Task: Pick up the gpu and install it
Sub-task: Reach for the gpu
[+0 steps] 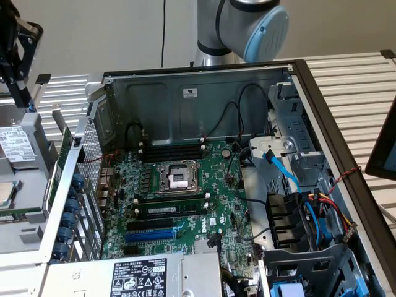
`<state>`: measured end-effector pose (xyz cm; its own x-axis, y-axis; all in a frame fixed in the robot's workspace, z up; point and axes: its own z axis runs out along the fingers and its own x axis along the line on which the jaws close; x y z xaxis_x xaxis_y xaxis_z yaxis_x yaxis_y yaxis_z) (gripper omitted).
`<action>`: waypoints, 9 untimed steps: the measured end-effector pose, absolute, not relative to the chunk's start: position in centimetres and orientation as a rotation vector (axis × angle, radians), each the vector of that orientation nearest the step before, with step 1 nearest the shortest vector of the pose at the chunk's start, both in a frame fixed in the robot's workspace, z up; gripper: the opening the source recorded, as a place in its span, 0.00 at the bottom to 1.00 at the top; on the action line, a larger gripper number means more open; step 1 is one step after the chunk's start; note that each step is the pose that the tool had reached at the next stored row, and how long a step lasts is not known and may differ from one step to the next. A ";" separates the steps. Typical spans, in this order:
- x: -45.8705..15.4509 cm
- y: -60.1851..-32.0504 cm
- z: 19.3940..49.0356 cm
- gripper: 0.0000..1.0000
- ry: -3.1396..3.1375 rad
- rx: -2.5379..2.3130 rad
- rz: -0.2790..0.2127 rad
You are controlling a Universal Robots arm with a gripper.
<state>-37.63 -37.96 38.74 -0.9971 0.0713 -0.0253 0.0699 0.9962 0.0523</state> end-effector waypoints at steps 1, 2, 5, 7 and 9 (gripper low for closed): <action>-37.8 -37.8 38.7 0.11 3.111 0.110 0.081; -37.9 -37.7 38.6 0.11 3.111 0.110 0.082; -38.6 -37.6 38.5 0.11 3.111 0.110 0.090; -38.9 -37.5 38.4 0.11 3.111 0.110 0.095; -39.1 -37.4 38.2 0.11 3.111 0.110 0.098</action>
<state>-39.09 -37.39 38.22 -0.9971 0.0716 -0.0246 0.0699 0.9955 0.0636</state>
